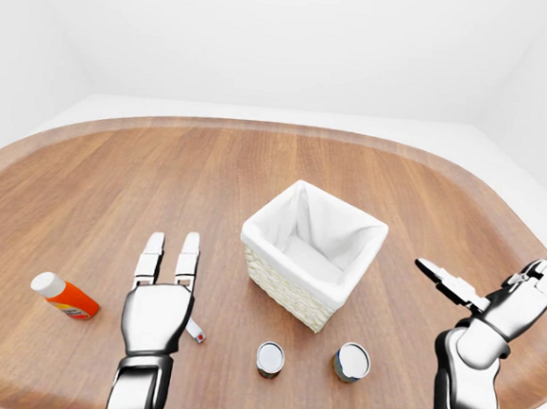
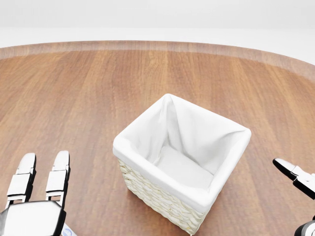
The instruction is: Pick up the alphabet soup and the cream cheese box, and put them in the basket.
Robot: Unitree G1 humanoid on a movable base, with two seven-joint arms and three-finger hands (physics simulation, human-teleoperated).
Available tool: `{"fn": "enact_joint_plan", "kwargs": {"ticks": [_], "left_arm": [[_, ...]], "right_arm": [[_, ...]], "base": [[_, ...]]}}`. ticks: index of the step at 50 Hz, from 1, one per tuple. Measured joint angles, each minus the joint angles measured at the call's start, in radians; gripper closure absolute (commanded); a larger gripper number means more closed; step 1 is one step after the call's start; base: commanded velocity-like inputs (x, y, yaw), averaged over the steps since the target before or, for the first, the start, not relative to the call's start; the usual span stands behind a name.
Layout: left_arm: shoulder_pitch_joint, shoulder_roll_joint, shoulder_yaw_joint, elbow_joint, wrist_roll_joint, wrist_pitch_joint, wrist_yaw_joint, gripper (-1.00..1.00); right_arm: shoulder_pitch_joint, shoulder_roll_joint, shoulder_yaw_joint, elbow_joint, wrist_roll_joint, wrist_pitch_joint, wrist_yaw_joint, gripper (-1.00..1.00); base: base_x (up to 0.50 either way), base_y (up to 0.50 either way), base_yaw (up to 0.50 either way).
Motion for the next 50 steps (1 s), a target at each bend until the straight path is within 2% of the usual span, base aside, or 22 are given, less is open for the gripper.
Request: {"fn": "enact_joint_plan", "kwargs": {"ticks": [10,30,50], "left_arm": [[-0.003,0.021,-0.041,0.126,0.008,0.020,0.079,-1.00],[-0.044,0.054,-0.081,0.340,-0.007,0.020,0.162,-1.00],[-0.093,0.069,-0.074,0.537,-0.070,0.020,0.241,-1.00]], "right_arm": [[0.002,0.001,0.000,-0.001,0.000,0.000,0.000,-1.00],[0.000,0.000,0.000,0.004,-0.004,0.000,0.000,-1.00],[-0.002,-0.002,0.001,0.008,-0.004,0.000,0.000,-1.00]], "base": [[0.00,0.00,0.00],[0.00,0.00,0.00],[0.00,0.00,0.00]]}}
